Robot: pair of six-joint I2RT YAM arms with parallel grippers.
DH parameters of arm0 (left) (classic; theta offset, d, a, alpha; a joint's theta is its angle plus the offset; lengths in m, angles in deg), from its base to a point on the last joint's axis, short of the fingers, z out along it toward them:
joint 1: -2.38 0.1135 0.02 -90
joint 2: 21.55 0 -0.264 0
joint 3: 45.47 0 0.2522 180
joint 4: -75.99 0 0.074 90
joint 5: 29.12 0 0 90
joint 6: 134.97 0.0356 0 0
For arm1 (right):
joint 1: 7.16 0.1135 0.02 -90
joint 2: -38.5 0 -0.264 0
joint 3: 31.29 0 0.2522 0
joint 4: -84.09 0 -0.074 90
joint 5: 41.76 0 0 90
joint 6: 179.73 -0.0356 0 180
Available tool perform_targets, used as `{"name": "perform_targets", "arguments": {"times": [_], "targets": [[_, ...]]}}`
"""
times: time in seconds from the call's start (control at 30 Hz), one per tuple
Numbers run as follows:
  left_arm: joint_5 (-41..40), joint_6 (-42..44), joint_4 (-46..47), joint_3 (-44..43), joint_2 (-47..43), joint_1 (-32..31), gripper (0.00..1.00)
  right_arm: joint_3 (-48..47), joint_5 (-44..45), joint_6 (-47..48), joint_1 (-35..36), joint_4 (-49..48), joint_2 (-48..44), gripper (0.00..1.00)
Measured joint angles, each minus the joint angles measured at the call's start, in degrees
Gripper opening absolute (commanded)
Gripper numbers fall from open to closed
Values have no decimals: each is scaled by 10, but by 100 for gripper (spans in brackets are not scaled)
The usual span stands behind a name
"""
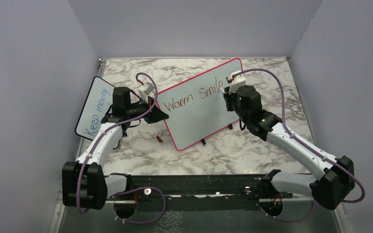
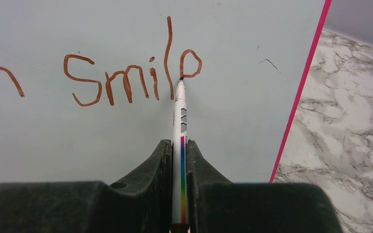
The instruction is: Write a sentence on the whiteboard
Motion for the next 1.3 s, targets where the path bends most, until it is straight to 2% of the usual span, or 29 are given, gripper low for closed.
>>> {"name": "perform_targets", "arguments": {"times": [0.73, 1.3], "targets": [[0, 0, 0, 0, 0, 0, 0, 2, 2, -15, 0, 28, -7, 1], [2, 0, 0, 0, 0, 0, 0, 14, 42, -19, 0, 28, -8, 1]]}}
